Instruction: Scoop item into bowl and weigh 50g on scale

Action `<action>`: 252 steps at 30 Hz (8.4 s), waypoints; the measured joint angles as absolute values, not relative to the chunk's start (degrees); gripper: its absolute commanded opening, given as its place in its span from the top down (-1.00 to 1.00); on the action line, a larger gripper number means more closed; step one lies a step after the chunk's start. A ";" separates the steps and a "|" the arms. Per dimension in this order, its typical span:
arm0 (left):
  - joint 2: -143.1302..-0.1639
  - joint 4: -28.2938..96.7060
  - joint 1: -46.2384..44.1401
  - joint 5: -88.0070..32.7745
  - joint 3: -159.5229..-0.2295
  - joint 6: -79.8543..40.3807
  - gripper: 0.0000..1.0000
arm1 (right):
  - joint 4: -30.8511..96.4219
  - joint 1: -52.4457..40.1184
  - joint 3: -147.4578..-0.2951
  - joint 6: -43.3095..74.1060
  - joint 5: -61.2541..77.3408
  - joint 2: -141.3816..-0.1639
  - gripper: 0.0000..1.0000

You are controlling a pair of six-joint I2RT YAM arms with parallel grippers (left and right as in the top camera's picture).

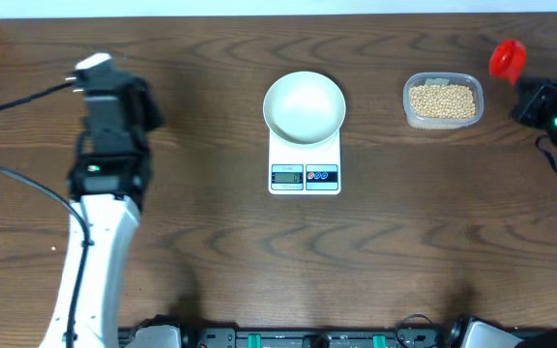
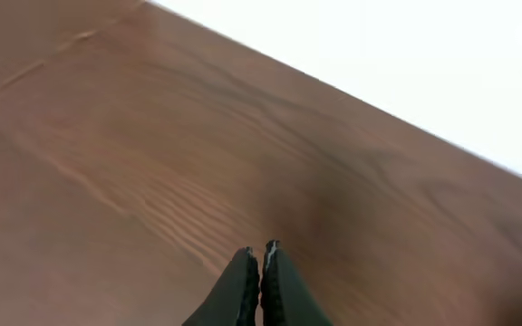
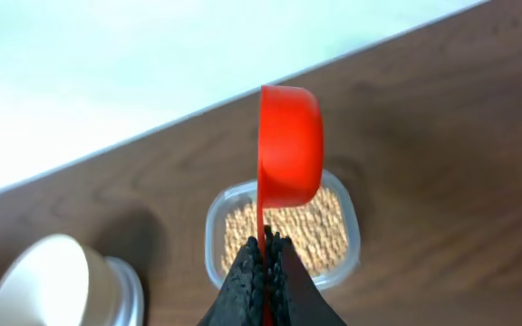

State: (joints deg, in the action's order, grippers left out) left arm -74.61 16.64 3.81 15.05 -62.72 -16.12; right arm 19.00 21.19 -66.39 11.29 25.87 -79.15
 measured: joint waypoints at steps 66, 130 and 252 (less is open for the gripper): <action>-75.02 34.57 7.60 -19.57 -62.70 4.58 -0.89 | 30.83 19.68 -75.70 18.61 13.98 -79.35 0.97; -75.02 44.73 -16.25 -20.62 -62.70 25.47 -0.89 | 36.27 19.68 -75.70 10.85 13.85 -79.35 0.98; -75.02 44.73 -16.25 -20.62 -62.70 25.45 -0.89 | 56.58 9.85 -98.32 7.25 23.16 -118.58 0.98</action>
